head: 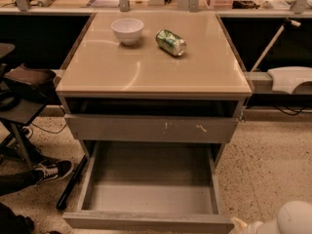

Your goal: Close middle drawer

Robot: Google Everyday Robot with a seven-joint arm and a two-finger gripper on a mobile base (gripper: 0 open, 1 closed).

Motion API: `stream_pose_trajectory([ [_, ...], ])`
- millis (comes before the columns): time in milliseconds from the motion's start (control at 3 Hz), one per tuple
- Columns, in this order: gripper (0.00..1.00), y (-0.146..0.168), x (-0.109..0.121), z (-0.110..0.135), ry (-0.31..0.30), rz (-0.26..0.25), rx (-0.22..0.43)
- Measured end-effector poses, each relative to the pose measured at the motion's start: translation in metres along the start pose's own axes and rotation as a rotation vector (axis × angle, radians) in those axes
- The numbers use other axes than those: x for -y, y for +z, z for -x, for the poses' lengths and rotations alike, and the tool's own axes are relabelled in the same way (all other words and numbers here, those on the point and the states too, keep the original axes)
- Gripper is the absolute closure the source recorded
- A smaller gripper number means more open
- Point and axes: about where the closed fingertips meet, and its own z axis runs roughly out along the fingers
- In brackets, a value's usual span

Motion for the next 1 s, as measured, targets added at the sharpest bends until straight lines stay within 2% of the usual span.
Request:
stream_pose_trajectory([
  [333,0.0,0.038,-0.024,-0.02,0.034,0.058,0.002],
  [667,0.0,0.041,-0.026,-0.022,0.037,0.064,0.004],
  [1000,0.0,0.067,-0.029,-0.018,0.046,0.066,0.088],
])
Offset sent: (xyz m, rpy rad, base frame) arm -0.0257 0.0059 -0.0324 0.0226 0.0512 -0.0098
